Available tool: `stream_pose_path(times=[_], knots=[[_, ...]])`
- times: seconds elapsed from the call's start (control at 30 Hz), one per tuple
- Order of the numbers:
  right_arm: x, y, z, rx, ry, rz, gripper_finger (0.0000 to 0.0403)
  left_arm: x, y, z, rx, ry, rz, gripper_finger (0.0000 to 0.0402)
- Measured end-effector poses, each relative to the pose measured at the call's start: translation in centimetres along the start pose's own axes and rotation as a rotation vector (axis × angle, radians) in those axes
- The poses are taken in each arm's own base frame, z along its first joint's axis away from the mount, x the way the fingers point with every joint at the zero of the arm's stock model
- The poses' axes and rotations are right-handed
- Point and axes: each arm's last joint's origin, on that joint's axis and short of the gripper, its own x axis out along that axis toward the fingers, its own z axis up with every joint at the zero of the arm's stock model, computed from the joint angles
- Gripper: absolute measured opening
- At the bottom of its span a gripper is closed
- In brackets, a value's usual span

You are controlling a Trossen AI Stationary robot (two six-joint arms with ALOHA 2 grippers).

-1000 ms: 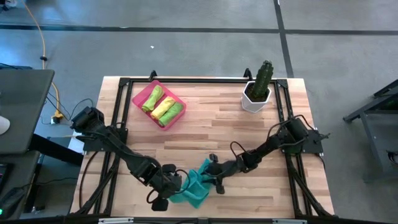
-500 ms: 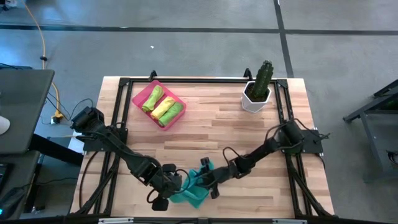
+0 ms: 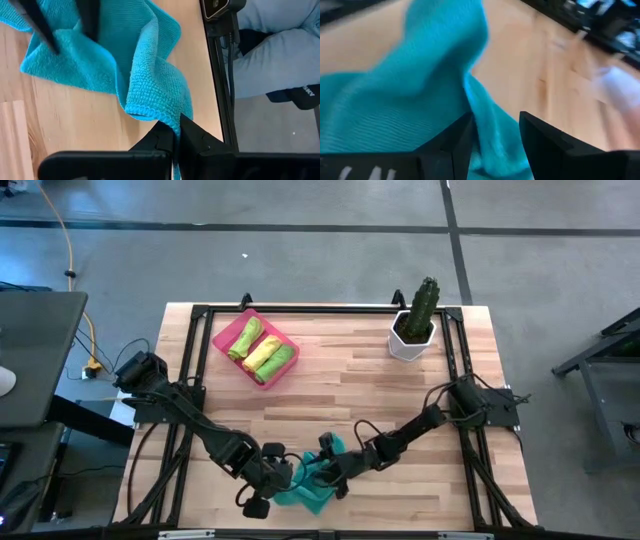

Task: Roll microfiber towels into tight, uniform cylinder then place into a basket
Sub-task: Roll the blue microfiber cloth

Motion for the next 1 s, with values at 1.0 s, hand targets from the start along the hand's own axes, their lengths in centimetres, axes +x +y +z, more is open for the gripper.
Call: stream_pose_path(times=[1.0], knots=[[0.3,-1.7,-1.6,0.084,0.148,-0.166,0.0126,0.0,0.1,-0.2,0.008,0.02,0.011,0.0]])
